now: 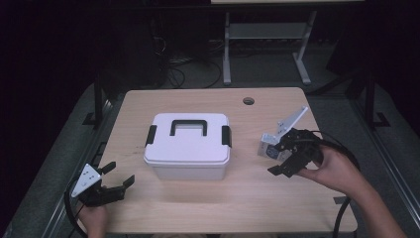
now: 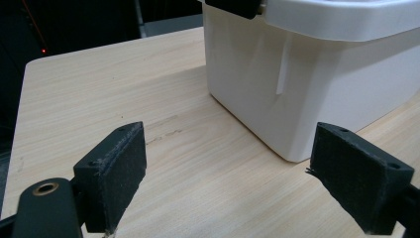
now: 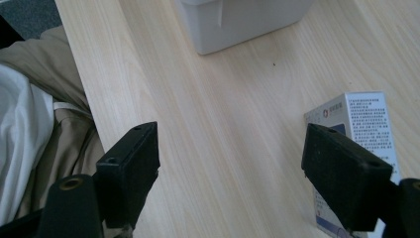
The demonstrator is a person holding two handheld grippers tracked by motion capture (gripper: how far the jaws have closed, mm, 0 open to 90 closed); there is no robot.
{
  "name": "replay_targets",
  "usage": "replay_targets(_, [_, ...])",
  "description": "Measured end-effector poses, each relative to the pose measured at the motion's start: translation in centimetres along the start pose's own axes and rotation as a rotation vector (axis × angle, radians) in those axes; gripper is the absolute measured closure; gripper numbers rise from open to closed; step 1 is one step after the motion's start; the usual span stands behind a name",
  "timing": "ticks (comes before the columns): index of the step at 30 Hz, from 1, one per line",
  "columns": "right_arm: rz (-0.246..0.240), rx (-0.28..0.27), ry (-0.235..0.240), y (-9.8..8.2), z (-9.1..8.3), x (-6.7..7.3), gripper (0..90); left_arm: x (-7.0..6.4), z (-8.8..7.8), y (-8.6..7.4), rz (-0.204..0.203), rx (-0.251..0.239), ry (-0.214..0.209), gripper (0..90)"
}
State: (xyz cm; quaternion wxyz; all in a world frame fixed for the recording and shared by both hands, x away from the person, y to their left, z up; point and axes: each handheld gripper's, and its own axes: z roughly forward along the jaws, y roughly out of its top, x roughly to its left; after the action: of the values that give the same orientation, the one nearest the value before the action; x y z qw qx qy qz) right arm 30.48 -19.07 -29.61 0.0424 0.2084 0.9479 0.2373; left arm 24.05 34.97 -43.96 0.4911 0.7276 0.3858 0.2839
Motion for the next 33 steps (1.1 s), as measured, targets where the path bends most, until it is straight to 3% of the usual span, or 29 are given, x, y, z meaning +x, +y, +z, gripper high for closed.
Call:
replay_targets(17, [-0.049, 0.047, 0.007, 4.1, 0.3, -0.4, 23.0, 0.1, -0.1, -0.1, -0.012, -0.011, 0.001, 13.5])
replay_targets(33, [-0.092, 0.05, 0.035, 8.1, 1.0, -0.7, 23.0, 0.3, -0.4, -0.1, -0.022, -0.021, 0.004, 13.4])
